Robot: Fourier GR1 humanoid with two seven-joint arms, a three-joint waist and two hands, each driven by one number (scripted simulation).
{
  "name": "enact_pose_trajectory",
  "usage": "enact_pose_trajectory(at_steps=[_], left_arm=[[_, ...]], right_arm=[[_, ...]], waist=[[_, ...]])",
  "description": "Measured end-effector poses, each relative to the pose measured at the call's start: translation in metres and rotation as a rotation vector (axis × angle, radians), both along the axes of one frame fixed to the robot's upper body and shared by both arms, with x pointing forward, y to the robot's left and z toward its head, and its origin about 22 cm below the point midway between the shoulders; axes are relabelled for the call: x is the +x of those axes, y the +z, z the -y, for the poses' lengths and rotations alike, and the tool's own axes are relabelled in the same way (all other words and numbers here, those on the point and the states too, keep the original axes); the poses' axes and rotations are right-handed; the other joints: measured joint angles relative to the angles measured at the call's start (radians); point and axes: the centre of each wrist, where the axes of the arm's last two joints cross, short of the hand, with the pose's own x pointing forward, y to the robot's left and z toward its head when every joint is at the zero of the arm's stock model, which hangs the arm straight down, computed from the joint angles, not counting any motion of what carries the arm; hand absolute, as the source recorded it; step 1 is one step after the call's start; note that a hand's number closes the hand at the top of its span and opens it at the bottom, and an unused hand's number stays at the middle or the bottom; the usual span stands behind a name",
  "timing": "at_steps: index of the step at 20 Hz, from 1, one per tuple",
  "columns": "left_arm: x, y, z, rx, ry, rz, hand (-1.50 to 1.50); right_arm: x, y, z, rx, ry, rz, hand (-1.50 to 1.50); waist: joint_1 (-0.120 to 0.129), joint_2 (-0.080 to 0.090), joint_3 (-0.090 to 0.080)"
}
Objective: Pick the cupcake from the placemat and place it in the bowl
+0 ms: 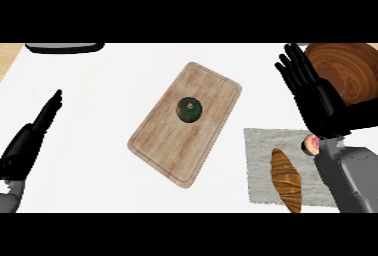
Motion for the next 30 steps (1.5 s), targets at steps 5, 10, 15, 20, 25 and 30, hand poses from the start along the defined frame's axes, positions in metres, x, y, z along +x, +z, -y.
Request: enact_pose_trajectory(at_steps=[5,10,15,20,25,30], left_arm=[[0.019,0.018,-0.001,-0.152,0.059,0.085,0.00],[0.027,0.025,0.005,-0.321,0.121,0.135,0.00],[0.029,0.033,0.008,-0.401,0.145,0.147,0.00],[0.029,0.039,-0.001,-0.426,0.166,0.154,0.00],[0.029,0.041,-0.003,-0.429,0.177,0.152,0.00],[0.026,0.040,0.000,-0.438,0.171,0.146,0.00]], right_arm=[[0.006,0.004,-0.011,0.025,0.032,0.039,-1.50],[0.006,-0.006,0.012,-0.236,-0.242,0.134,-1.50],[-0.029,-0.044,-0.008,-0.393,-0.416,0.250,-1.50],[-0.061,-0.035,-0.005,-0.595,-0.480,0.251,-1.50],[-0.083,0.001,0.011,-0.783,-0.534,0.144,-1.50],[-0.101,0.033,0.022,-0.999,-0.483,-0.063,-1.50]], waist=[[0.017,-0.021,-0.007],[0.004,-0.034,-0.015],[-0.001,-0.038,-0.012],[-0.007,-0.041,-0.012],[-0.015,-0.043,-0.014],[-0.011,-0.042,-0.014]])
